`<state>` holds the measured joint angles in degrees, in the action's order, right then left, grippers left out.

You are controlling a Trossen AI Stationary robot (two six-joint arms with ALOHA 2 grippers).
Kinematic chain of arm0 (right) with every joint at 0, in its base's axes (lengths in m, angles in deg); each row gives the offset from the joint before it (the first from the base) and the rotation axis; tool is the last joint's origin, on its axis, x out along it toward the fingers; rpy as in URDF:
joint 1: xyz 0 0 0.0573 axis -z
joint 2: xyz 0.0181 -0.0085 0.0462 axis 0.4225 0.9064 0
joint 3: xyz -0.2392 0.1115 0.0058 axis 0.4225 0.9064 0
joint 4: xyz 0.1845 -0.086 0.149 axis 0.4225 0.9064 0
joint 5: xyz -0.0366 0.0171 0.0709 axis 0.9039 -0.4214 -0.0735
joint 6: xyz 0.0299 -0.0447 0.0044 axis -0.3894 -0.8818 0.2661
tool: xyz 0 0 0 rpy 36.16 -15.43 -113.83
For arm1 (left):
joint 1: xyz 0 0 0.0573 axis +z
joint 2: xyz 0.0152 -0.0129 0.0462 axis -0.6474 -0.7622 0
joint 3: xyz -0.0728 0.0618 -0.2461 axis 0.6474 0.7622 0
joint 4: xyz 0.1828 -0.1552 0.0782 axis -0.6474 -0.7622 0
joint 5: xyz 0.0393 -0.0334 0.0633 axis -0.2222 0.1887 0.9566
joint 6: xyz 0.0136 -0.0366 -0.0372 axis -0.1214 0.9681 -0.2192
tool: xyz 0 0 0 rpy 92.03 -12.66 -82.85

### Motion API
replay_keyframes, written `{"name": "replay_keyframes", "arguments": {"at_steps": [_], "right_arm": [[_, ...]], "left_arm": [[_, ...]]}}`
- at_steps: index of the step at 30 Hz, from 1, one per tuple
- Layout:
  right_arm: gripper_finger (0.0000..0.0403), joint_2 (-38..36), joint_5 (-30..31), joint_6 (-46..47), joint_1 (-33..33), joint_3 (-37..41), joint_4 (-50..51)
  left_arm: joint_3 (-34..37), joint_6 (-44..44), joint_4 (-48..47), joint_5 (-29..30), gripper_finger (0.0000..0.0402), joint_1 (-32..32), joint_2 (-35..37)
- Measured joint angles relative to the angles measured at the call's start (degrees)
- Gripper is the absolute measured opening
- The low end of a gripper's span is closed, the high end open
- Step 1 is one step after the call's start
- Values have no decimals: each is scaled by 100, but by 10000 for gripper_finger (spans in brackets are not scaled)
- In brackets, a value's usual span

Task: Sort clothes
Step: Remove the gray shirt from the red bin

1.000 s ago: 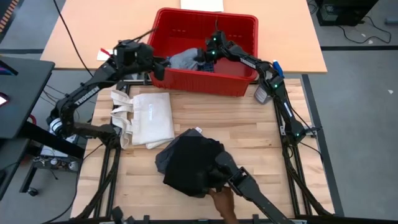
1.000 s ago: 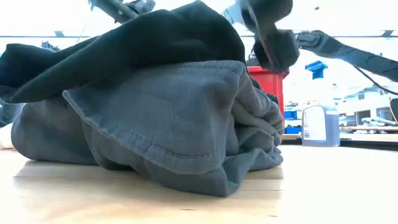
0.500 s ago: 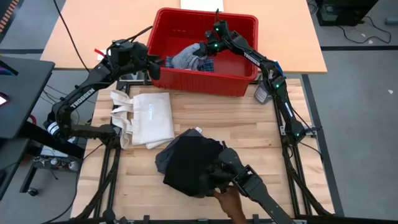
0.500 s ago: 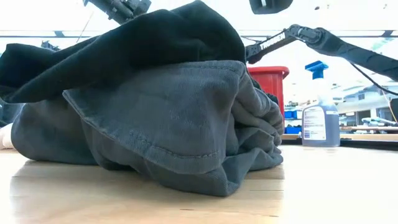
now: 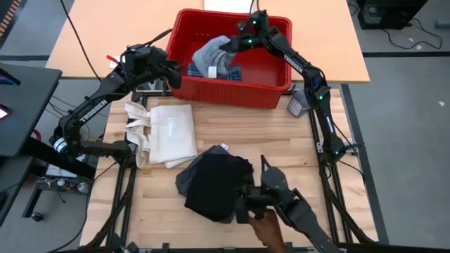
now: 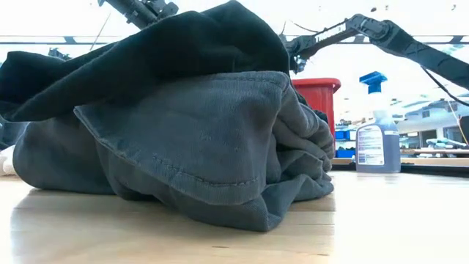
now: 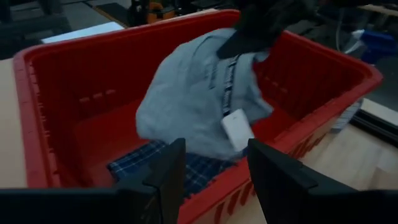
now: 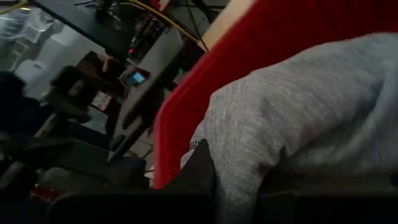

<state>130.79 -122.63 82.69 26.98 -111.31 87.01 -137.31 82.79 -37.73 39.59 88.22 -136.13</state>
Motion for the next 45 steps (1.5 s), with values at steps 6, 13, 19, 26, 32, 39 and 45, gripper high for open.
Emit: {"name": "replay_keyframes", "arguments": {"at_steps": [6, 13, 19, 26, 32, 39, 45], "right_arm": [[25, -583, -983, -70, -23, -2, -117], [25, -1214, -2687, -205, -356, -2, 209], [25, -1335, -3720, -1045, -1165, -4, 1779], [25, -1327, -3348, -2284, -2384, 2, 3603], [25, -1322, -2623, -2292, -3415, 153, 3777], [25, -1314, -1876, -1100, -4313, 972, 2325], [25, -1314, -1324, -270, -4672, 2297, 922]], "left_arm": [[4, -3, -124, 111, 176, 229, 122], [4, -21, -403, 101, 176, 483, 439], [7, 3, -610, -438, 176, 496, 569], [7, -25, -689, -658, 176, 461, 721], [4, -30, -857, -662, 176, 461, 970], [4, -36, -1175, -710, 176, 457, 1037], [4, -125, -1399, -940, 176, 387, 1045]]}}
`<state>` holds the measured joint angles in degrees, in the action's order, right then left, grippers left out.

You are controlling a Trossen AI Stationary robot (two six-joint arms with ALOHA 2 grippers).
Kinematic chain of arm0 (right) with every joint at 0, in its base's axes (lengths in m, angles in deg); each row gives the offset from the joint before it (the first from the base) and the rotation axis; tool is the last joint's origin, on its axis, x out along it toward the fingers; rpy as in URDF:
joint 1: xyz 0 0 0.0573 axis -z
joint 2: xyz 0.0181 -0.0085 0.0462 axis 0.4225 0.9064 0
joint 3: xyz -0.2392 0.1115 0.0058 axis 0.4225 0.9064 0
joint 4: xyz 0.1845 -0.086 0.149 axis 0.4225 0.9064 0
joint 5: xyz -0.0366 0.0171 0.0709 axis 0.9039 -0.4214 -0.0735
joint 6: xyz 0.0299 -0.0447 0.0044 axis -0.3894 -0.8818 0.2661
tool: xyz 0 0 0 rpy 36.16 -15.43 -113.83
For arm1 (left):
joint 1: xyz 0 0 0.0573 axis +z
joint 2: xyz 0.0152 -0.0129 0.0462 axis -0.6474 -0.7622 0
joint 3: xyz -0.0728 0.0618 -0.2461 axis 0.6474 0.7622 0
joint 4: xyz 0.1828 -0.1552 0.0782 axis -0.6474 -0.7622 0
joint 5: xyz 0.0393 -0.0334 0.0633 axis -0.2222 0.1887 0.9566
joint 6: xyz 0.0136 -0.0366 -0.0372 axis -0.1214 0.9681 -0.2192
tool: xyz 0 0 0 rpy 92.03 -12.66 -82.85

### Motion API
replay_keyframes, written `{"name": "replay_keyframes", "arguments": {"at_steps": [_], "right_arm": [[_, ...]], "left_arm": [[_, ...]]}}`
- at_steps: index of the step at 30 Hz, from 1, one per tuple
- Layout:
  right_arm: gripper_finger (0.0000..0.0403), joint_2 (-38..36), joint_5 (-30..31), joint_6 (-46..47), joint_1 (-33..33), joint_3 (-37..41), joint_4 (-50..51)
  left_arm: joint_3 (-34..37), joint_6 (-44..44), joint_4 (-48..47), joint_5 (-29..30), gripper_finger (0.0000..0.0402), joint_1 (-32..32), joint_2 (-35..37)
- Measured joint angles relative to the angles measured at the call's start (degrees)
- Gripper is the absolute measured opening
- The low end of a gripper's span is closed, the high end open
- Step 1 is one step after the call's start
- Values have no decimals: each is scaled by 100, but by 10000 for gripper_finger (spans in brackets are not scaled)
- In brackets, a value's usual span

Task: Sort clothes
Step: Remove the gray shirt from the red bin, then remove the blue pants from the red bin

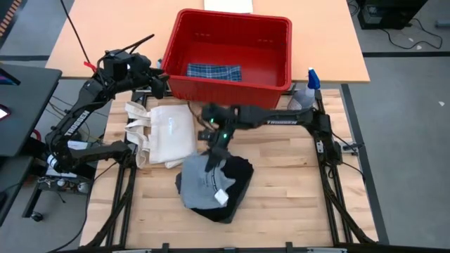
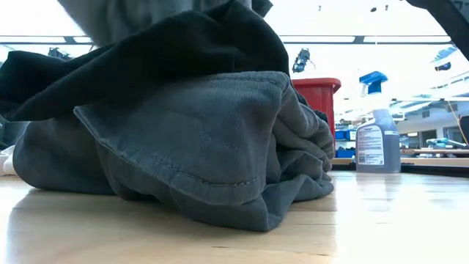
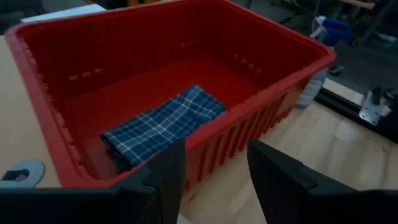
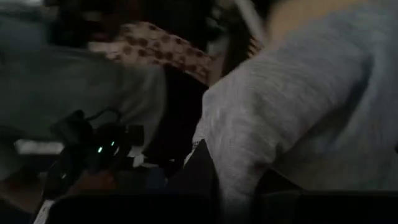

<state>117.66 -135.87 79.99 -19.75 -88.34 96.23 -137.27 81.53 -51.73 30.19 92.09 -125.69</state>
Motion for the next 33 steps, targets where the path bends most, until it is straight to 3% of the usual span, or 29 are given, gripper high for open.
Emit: {"name": "replay_keyframes", "arguments": {"at_steps": [4, 10, 15, 22, 27, 33], "right_arm": [[50, 0, 737, 336, -88, 956, 147], [128, 4, 843, 856, -106, 1992, 229], [199, 0, 859, 897, -106, 1991, 645], [268, -11, 1064, 1023, -85, 1453, 1413], [283, -11, 1198, 627, 23, 1046, 2985], [284, -11, 2439, -269, 262, 727, 4947]], "left_arm": [[0, -64, -134, -67, 176, 2, 10], [0, -148, -384, -407, 176, 2, 8], [0, -214, -439, -1016, 176, -93, -5], [48, -630, -157, -1075, 176, -509, 1], [971, -215, 1241, -1035, 176, -734, 320], [2756, 855, 2586, -963, 176, -1044, 877]]}}
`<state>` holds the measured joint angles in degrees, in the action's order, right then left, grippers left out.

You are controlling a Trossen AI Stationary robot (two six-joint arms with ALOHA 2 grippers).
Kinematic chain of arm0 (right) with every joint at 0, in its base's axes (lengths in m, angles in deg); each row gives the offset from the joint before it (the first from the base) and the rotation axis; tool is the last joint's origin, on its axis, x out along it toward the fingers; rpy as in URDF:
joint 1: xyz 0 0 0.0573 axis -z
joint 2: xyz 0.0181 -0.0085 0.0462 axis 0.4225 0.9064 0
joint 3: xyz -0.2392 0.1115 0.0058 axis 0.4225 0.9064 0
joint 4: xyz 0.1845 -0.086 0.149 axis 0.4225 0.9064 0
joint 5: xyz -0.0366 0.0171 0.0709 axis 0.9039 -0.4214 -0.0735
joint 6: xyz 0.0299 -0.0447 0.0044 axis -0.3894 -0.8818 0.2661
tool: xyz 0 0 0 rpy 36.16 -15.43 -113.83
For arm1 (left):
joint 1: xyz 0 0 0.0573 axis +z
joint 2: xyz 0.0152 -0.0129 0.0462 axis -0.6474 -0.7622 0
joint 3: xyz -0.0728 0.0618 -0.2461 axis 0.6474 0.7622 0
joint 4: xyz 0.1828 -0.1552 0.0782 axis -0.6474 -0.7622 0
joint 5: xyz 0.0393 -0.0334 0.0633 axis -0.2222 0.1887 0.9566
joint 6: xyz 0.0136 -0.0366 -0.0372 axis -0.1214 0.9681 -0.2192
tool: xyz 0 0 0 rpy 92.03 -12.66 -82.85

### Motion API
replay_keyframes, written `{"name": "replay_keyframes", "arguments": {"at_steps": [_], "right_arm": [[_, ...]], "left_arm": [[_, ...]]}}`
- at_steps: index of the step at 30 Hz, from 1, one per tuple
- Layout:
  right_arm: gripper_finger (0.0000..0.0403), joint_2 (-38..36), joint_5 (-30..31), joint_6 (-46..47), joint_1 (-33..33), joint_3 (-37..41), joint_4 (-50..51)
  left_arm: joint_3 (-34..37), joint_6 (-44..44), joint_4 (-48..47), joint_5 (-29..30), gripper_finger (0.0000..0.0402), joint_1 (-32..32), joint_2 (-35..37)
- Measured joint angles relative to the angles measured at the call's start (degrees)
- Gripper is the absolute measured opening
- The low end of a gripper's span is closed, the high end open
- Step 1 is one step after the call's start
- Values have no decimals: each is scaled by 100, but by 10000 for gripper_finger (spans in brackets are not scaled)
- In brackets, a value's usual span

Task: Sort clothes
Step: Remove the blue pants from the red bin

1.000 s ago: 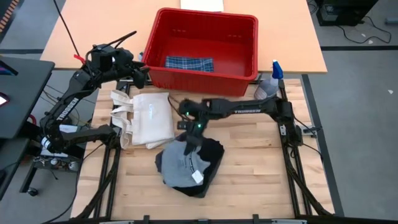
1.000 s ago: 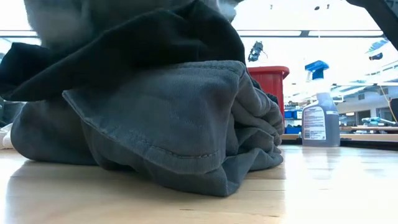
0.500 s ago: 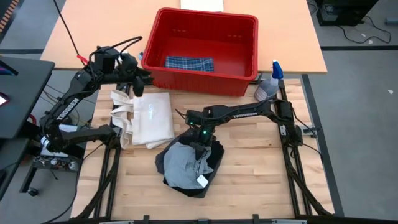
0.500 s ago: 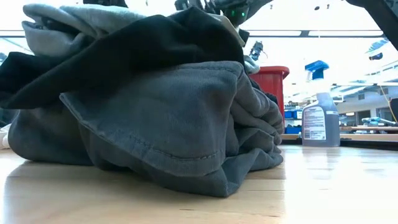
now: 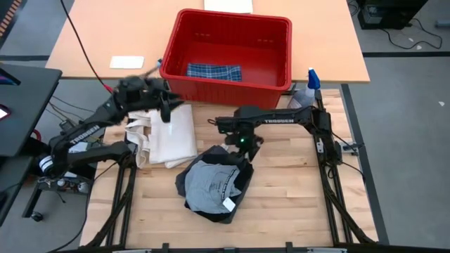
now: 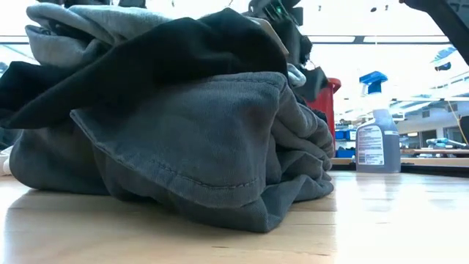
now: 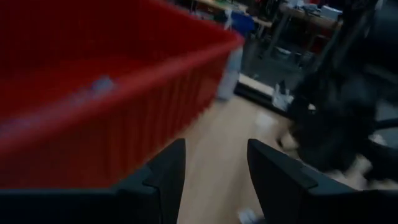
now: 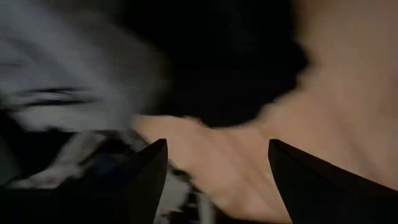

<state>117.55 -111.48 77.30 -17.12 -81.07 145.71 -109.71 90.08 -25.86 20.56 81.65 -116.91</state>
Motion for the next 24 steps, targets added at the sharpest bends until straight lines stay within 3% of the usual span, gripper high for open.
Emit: {"name": "replay_keyframes", "arguments": {"at_steps": [4, 8, 18, 24], "right_arm": [[284, 0, 618, -360, 215, -25, 532], [284, -9, 721, -493, 598, -25, 752], [284, -664, 1050, -143, 1492, -28, 579], [284, -1238, 1661, 333, 1782, -28, -340]], "left_arm": [[852, 519, 350, 2, 176, -345, 221], [1266, 756, 377, 142, 176, -713, 285], [1301, 1005, 961, 464, 176, -1204, 289], [1300, 1054, 1060, 555, 176, -1205, 291]]}}
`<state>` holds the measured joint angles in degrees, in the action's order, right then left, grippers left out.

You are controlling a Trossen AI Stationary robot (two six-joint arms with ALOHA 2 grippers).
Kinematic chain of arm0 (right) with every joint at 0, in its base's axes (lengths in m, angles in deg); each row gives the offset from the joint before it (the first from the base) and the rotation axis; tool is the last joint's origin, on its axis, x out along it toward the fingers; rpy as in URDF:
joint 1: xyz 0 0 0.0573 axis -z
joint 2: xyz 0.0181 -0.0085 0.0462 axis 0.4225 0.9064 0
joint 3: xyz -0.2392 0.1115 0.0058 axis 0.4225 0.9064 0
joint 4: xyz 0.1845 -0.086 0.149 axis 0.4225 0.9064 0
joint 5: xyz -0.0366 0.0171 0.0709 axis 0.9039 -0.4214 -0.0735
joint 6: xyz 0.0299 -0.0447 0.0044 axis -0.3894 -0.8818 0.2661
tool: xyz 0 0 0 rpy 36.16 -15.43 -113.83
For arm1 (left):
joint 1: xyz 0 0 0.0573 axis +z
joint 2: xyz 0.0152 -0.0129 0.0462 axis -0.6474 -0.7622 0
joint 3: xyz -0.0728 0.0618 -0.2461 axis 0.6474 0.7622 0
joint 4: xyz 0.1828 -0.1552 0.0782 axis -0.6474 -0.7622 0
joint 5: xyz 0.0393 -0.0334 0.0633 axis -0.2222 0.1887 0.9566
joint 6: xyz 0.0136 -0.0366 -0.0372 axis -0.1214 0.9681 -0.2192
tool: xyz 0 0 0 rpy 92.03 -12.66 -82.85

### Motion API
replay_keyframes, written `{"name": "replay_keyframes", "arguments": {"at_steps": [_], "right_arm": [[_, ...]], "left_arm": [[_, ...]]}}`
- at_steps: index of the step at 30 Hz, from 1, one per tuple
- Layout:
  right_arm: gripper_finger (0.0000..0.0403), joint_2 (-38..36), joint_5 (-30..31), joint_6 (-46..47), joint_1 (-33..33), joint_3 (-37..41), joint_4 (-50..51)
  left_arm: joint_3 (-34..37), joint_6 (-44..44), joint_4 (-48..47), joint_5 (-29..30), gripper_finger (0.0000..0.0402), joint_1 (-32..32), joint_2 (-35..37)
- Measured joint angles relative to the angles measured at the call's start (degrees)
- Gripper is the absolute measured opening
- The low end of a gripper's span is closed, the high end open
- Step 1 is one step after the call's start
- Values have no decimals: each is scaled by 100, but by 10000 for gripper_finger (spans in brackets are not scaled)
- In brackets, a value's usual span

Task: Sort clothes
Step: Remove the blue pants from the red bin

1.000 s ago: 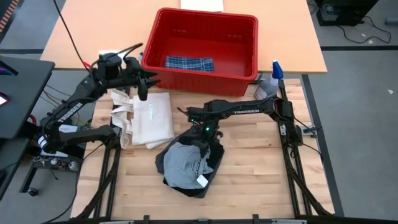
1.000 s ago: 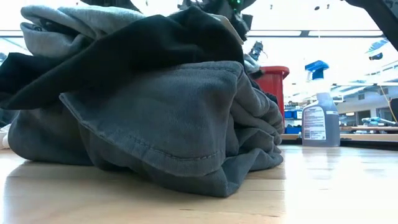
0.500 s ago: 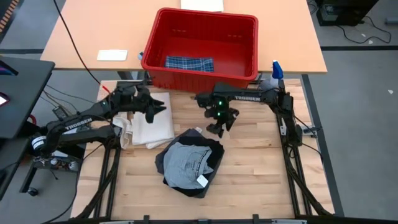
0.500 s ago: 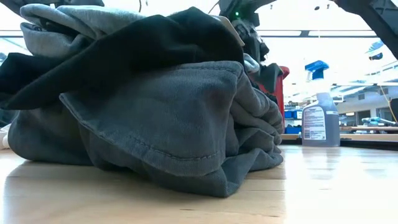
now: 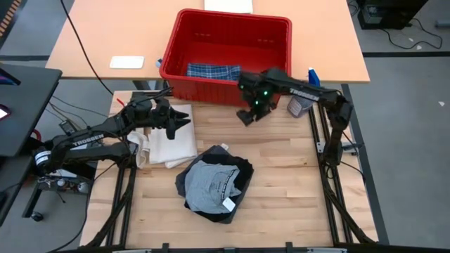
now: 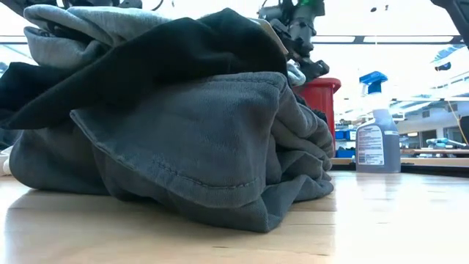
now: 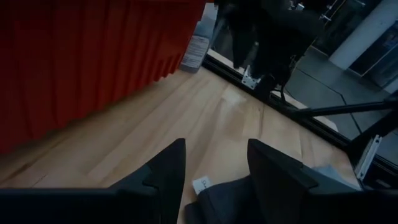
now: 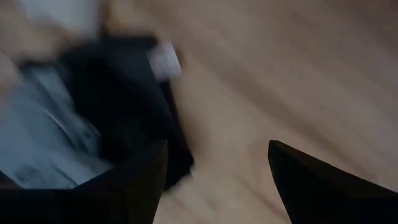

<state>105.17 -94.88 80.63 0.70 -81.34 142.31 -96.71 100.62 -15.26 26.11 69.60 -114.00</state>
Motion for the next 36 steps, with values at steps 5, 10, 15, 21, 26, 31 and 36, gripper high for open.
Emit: {"name": "replay_keyframes", "arguments": {"at_steps": [5, 10, 15, 21, 26, 31, 36], "right_arm": [[284, -348, 191, 550, 174, -2, -1021], [284, -511, 273, 872, 295, -2, -1581], [284, -521, 288, 919, 333, -2, -1632], [284, -521, 364, 938, 328, -2, -1770], [284, -521, 386, 941, 328, -2, -1795], [284, -521, 384, 941, 328, -2, -1795], [284, -519, 349, 970, 328, -2, -2068]], "left_arm": [[1, -5, -6, 2, 176, 0, -11], [1, -10, -9, 2, 176, 2, -11], [1, -10, -9, 0, 176, 2, -11], [1, -6, -9, -2, 176, 2, -13], [1, -6, -11, -4, 176, 2, -15], [0, -6, -11, -6, 176, 2, -15], [-1, -3, -11, -11, 176, 2, -15]]}}
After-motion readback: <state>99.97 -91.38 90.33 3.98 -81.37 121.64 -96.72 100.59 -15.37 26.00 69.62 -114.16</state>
